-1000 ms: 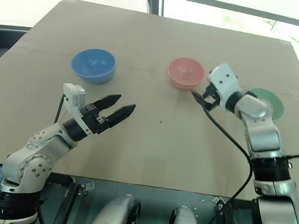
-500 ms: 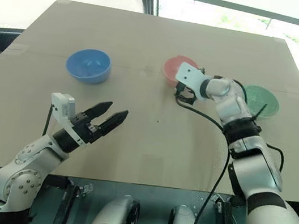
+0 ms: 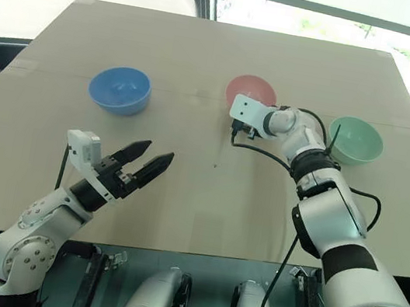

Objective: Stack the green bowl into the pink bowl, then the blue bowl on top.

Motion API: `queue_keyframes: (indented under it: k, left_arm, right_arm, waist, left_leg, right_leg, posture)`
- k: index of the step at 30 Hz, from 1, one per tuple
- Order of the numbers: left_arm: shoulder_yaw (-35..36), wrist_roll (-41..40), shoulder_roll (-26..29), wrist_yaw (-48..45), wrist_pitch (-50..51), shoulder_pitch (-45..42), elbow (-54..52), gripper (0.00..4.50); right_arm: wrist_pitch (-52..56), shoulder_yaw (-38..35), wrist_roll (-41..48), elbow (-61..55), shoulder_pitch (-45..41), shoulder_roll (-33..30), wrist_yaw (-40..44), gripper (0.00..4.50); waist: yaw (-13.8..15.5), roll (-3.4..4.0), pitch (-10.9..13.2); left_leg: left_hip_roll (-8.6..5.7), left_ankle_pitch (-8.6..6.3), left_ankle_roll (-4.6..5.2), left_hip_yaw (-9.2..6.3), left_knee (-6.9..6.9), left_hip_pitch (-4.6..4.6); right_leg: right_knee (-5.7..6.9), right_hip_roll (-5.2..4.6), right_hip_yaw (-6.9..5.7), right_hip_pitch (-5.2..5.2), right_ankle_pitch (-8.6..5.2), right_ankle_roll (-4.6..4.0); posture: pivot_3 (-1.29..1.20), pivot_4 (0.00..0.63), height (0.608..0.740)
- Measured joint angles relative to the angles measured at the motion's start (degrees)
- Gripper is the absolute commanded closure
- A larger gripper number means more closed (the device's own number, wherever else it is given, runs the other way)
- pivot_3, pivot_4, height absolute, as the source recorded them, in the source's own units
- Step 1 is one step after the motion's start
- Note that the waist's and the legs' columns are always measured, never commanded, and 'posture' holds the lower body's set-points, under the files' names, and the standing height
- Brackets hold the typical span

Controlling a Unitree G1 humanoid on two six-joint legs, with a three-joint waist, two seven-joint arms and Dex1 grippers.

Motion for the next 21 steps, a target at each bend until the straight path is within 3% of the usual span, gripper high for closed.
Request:
queue_keyframes:
  k: [1, 9, 13, 18, 20, 21]
  left_arm:
    - [-0.3, 0.0, 0.0, 0.3, 0.0, 0.0, 0.0, 0.0]
    - [-1.4, 0.6, -0.7, 0.9, -0.4, -0.3, 0.0, 0.0]
    - [-1.7, 1.0, -0.9, 0.9, -0.4, -0.4, 0.0, 0.0]
    - [-2.5, 1.1, -0.8, 1.5, -0.3, -1.0, -0.2, 0.0]
    - [-2.8, 1.1, -0.5, 1.7, -0.3, -2.3, -0.4, 0.0]
    - [-2.7, 1.1, -0.4, 1.8, -0.3, -2.3, -0.3, 0.0]
  right_arm:
    - [-0.4, -0.2, 0.0, 0.1, -0.1, 0.2, 0.0, 4.48]
    - [-0.6, -1.8, 1.3, -1.2, 1.1, 0.4, 2.8, 4.48]
    - [0.4, -2.1, 2.4, -8.6, 5.0, -1.4, 7.4, 4.48]
    - [13.8, -3.0, 6.1, -44.2, 22.3, -10.5, 19.6, 4.48]
    - [24.7, -2.3, 7.3, -63.3, 30.2, -15.1, 25.4, 4.48]
    - [26.8, -1.9, 7.6, -66.8, 31.7, -15.8, 26.5, 4.48]
  waist:
    - [0.0, 0.0, 0.0]
    - [0.1, 0.0, 0.0]
    - [0.2, 0.01, 0.0]
    - [1.0, 0.02, 0.0]
    - [1.0, -0.01, 0.0]
    - [1.0, 0.0, -0.1]
  left_leg:
    - [0.0, 0.0, 0.0, 0.0, 0.0, 0.0]
    - [0.0, 0.0, 0.0, -0.01, -0.02, -0.01]
    - [0.0, 0.0, 0.0, -0.03, -0.02, -0.02]
    - [-0.02, -0.02, 0.03, -0.19, -0.02, -0.13]
    - [0.01, -0.02, 0.02, -0.19, -0.01, -0.06]
    - [0.01, -0.02, 0.02, -0.17, -0.01, 0.0]
  right_leg:
    - [0.0, 0.0, 0.0, 0.0, 0.0, 0.0]
    - [-0.01, -0.01, -0.01, 0.0, 0.0, 0.0]
    - [-0.02, -0.02, -0.01, 0.01, 0.0, 0.0]
    - [-0.08, -0.11, -0.12, 0.04, 0.0, 0.01]
    - [-0.09, -0.09, -0.15, 0.07, 0.0, 0.0]
    - [-0.11, -0.09, -0.13, 0.1, 0.0, 0.0]
  posture:
    - [0.0, 0.15, 0.74]
    - [0.0, 0.15, 0.74]
    - [0.0, 0.15, 0.74]
    - [0.0, 0.15, 0.74]
    - [0.0, 0.15, 0.74]
    - [0.0, 0.15, 0.74]
